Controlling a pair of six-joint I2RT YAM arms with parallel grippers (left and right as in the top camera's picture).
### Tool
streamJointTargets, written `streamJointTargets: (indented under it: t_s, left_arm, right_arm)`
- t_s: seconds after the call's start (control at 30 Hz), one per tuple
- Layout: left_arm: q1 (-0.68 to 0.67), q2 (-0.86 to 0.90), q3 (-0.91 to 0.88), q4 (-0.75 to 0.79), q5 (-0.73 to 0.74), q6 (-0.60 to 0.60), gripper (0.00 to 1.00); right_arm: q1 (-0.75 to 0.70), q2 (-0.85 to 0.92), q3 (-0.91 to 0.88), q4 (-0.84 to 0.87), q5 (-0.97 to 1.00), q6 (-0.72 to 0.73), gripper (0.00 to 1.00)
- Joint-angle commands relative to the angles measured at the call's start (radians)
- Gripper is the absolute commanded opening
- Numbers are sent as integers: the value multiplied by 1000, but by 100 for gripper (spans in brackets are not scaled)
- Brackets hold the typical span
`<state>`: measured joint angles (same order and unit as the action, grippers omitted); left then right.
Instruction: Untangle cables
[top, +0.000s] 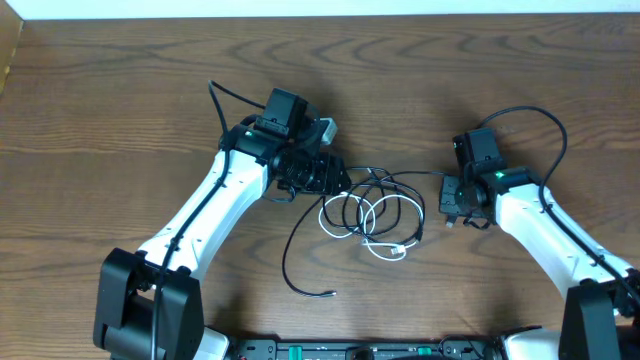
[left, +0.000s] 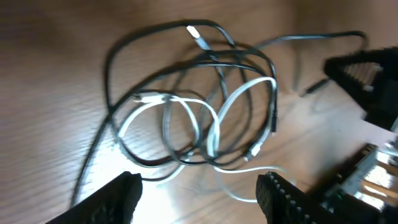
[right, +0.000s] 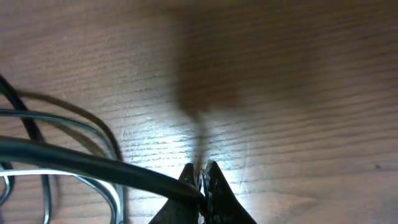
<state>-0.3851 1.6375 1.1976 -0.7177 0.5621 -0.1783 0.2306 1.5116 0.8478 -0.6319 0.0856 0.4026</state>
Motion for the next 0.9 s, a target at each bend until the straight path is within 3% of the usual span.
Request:
streamJointTargets:
  t_s: [0.0, 0.23, 0.47, 0.53, 0.63, 0.77, 0.87]
  left_arm:
    - [2, -24, -3, -5, -109, 13, 64]
    - [2, -22, -3, -3, -175, 13, 64]
    - [2, 13, -3, 8, -142, 13, 64]
    - [2, 26, -3, 8, -111, 13, 64]
    - [2, 45, -3, 6, -100, 13, 64]
    - [2, 80, -3, -16, -104, 13, 64]
    - [2, 91, -3, -46, -142, 13, 64]
  right_arm:
    - [-18, -95, 3, 0, 43, 28, 1]
    - [-146, -338, 3, 0, -30, 72, 1]
    - [-204, -515, 3, 124, -558, -126, 1]
    - [-205, -533, 3, 140, -581, -127, 1]
    - [-205, -538, 3, 122, -414, -87, 1]
    - [-206, -516, 3, 1, 45, 64, 1]
    - [-224, -492, 3, -76, 241, 95, 1]
